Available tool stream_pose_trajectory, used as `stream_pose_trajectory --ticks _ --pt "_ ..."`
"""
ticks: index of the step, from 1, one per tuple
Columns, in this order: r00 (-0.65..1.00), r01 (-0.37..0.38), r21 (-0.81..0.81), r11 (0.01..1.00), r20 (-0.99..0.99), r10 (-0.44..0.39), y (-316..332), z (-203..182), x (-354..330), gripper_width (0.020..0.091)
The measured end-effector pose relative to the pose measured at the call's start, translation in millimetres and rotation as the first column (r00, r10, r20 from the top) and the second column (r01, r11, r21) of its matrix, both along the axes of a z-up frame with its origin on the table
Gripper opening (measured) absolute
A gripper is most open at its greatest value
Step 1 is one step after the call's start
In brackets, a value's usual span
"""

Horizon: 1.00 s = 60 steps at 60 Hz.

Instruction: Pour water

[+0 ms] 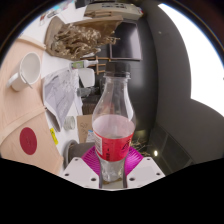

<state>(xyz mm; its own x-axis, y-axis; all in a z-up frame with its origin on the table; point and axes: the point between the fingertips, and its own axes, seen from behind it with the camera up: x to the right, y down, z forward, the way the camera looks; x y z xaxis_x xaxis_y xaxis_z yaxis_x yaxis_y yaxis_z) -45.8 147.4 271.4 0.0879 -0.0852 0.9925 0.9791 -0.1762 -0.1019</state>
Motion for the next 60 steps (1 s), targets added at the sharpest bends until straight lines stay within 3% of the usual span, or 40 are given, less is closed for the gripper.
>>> stream_pose_trajectory --ticks 7,17,32,39,47,53,60 --pt "0.965 -0.029 -0.015 0.999 0.261 0.032 20 -18 -42 0.0264" --pt "0.871 -0.056 -0.044 0.997 0.486 0.07 36 -41 -78 0.0264" --pt "0.838 -0.076 -0.085 0.993 0.535 0.11 42 -56 -99 0.0265" --pt "0.924 -0.049 -0.114 0.992 0.373 0.089 41 -54 -88 0.0265" --pt "0.998 -0.038 -0.174 0.984 -0.056 0.029 30 -53 -67 0.0266" --pt "0.921 -0.068 -0.198 0.978 -0.389 -0.014 18 -54 -64 0.0266" --pt "0.712 -0.175 -0.214 0.961 -0.701 -0.026 5 -58 -63 0.0267"
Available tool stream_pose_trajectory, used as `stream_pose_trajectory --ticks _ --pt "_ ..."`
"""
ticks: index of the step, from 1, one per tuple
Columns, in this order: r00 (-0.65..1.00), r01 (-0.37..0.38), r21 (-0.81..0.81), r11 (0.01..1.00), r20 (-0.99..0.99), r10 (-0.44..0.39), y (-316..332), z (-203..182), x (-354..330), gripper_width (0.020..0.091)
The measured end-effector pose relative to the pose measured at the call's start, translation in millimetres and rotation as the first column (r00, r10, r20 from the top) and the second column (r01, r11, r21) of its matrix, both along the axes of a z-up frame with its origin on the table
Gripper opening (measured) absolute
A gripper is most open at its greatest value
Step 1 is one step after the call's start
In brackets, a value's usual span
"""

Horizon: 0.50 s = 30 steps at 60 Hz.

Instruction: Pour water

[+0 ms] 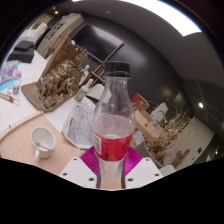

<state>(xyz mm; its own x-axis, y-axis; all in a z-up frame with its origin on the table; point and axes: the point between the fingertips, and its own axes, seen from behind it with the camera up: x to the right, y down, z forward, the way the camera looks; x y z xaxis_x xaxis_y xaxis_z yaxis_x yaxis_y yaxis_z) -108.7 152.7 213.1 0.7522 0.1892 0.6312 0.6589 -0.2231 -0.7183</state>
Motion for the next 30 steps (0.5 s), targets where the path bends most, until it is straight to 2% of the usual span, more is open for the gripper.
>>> stream_pose_trajectory --ticks 6,14,22,30 --pt "0.972 0.001 -0.051 0.999 -0.234 -0.013 -4 -21 5 0.0267" --pt "0.895 -0.046 -0.086 0.995 -0.445 0.003 -4 -47 3 0.0266" --pt "0.815 -0.057 -0.134 0.989 -0.578 -0.032 4 -81 5 0.0266" --pt "0.792 -0.057 -0.164 0.985 -0.608 -0.055 15 -111 14 0.0268"
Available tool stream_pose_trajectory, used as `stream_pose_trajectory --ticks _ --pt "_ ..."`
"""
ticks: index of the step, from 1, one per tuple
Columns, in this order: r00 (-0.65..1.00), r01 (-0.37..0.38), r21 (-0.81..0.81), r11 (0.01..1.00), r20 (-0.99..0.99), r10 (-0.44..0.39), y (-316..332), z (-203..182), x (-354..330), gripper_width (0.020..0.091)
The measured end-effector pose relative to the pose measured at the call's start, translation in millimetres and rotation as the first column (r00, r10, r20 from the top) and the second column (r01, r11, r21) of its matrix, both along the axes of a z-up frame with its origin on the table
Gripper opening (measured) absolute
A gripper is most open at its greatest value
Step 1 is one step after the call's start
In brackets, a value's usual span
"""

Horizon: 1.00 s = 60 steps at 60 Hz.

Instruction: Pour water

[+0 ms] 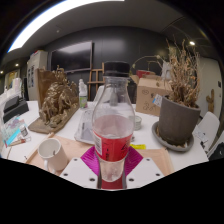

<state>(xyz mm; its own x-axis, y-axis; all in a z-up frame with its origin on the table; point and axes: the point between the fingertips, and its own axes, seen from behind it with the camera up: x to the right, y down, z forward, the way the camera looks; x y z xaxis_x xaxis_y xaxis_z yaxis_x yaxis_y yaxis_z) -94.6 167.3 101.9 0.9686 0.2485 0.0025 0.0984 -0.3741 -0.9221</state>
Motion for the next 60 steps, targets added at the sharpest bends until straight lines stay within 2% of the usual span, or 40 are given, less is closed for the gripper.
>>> stream_pose_trajectory --ticks 6,11,23,25,30,31,33,41,45,60 --pt "1.0 0.005 -0.029 1.0 -0.005 -0.005 2 -23 4 0.0268" --pt "1.0 0.01 -0.046 0.999 0.008 -0.01 -1 -39 10 0.0294" --pt "1.0 0.005 -0.029 1.0 0.014 -0.005 -7 -36 9 0.05" --pt "1.0 0.009 -0.048 0.999 0.004 -0.009 -10 -37 8 0.0564" --pt "1.0 0.017 -0.087 0.996 -0.009 -0.018 -23 -33 7 0.0853" --pt "1.0 0.025 -0.093 0.995 -0.007 -0.025 -26 -31 9 0.0872" --pt "0.999 0.038 -0.094 0.995 0.001 -0.038 -34 -24 10 0.0851" --pt "0.996 0.08 -0.094 0.992 0.056 -0.075 -82 10 7 0.0855" --pt "0.99 0.116 -0.112 0.987 0.089 -0.106 -117 27 4 0.0854" --pt "0.976 0.177 -0.141 0.974 0.153 -0.155 -247 83 -37 0.0857"
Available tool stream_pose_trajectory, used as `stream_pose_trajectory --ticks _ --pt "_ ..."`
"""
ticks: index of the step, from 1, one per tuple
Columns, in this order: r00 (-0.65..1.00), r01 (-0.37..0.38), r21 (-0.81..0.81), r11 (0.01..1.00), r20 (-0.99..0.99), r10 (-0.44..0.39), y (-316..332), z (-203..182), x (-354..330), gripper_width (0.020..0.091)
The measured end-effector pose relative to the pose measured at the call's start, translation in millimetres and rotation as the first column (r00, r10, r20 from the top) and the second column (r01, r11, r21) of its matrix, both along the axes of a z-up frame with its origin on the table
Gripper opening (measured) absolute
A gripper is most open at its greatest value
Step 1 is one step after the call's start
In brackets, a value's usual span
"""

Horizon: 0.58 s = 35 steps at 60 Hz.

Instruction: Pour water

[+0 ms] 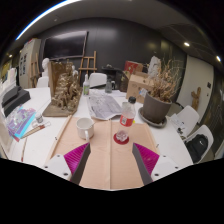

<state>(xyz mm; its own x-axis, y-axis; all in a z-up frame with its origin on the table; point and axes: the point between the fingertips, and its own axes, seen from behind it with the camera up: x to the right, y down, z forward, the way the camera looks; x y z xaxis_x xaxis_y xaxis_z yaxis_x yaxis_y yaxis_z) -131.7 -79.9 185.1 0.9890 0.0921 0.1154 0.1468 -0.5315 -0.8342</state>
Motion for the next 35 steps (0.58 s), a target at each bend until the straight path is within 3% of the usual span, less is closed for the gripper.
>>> stream_pose_trajectory --ticks 16,35 --pt "0.999 0.038 0.005 0.999 0.007 -0.038 -71 29 -28 0.0855" --pt "0.999 0.041 -0.023 0.999 0.01 -0.04 -87 23 -35 0.0854"
